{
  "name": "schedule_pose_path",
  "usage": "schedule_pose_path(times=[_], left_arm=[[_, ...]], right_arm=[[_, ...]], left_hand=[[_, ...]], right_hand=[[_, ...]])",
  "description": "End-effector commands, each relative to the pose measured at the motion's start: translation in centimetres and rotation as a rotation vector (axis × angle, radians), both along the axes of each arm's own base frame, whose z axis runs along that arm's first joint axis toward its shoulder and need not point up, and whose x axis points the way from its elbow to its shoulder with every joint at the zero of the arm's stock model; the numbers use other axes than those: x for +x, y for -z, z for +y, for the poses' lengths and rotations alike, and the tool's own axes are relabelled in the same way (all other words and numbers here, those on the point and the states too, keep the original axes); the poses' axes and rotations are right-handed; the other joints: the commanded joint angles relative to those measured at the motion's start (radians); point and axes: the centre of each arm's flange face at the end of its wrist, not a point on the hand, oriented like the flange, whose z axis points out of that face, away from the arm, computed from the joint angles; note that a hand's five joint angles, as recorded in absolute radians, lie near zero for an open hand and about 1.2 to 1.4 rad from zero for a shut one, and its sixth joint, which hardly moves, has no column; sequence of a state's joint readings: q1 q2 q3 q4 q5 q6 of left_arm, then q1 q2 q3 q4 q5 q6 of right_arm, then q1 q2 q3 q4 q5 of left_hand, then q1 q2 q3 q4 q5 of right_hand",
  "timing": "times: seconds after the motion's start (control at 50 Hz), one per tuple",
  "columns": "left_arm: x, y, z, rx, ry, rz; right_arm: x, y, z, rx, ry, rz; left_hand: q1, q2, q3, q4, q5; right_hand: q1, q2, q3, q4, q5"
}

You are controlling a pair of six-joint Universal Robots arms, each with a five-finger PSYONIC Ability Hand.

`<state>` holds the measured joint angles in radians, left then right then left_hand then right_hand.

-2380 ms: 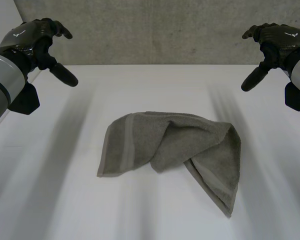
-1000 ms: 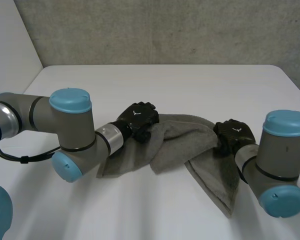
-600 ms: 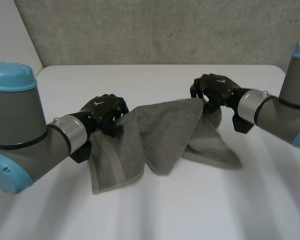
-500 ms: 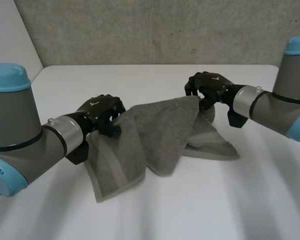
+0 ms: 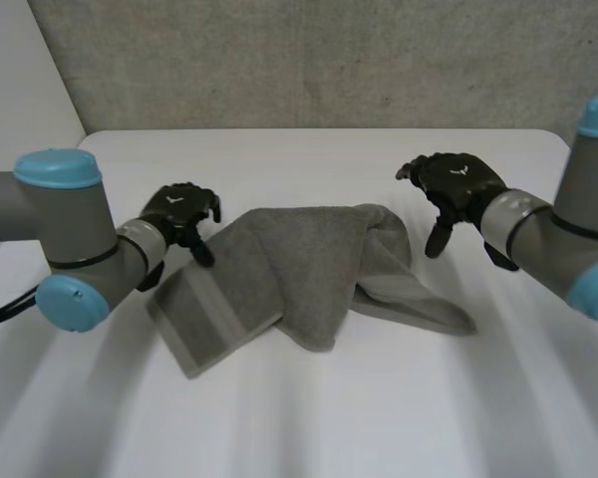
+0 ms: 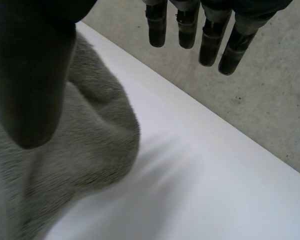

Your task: Fold the towel.

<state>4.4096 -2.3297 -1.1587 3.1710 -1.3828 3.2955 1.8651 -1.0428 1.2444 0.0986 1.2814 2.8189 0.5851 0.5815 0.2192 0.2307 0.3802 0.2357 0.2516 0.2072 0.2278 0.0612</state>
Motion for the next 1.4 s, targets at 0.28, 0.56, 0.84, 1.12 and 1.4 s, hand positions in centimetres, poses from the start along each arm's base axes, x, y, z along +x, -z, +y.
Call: schedule_pose_path(times=[0.28, 0.56, 0.84, 1.12, 1.4], left_arm=[[0.8, -3.3, 7.3, 0.033, 0.014, -0.033], [0.1, -2.2, 11.9, 0.086, 0.084, -0.063], [-0.5, 1.0, 10.5, 0.042, 0.043, -0.078], [-1.8, 1.0, 11.6, 0.036, 0.078, -0.085], [-1.8, 0.6, 13.5, 0.07, 0.103, -0.105]], right_arm=[[-0.3, 4.3, 9.5, 0.034, -0.079, 0.002], [0.8, 7.2, 8.1, 0.036, -0.053, 0.041], [1.6, 6.4, 4.5, -0.018, -0.006, 0.006], [1.9, 6.2, 0.4, 0.132, 0.077, -0.115], [2.4, 6.8, -0.3, 0.133, 0.068, -0.109]], left_hand=[[-0.078, -0.074, -0.045, -0.056, -0.048], [-0.066, -0.063, -0.045, -0.056, -0.036], [-0.072, -0.068, -0.045, -0.056, -0.042], [-0.119, -0.115, -0.045, -0.056, -0.088], [-0.263, -0.259, -0.045, -0.056, -0.233]], right_hand=[[0.093, 0.077, -0.033, -0.053, 0.093], [0.102, 0.086, -0.033, -0.053, 0.102], [1.058, 1.042, -0.033, -0.053, 1.058], [1.161, 1.145, -0.033, -0.053, 1.161], [1.161, 1.145, -0.033, -0.053, 1.161]])
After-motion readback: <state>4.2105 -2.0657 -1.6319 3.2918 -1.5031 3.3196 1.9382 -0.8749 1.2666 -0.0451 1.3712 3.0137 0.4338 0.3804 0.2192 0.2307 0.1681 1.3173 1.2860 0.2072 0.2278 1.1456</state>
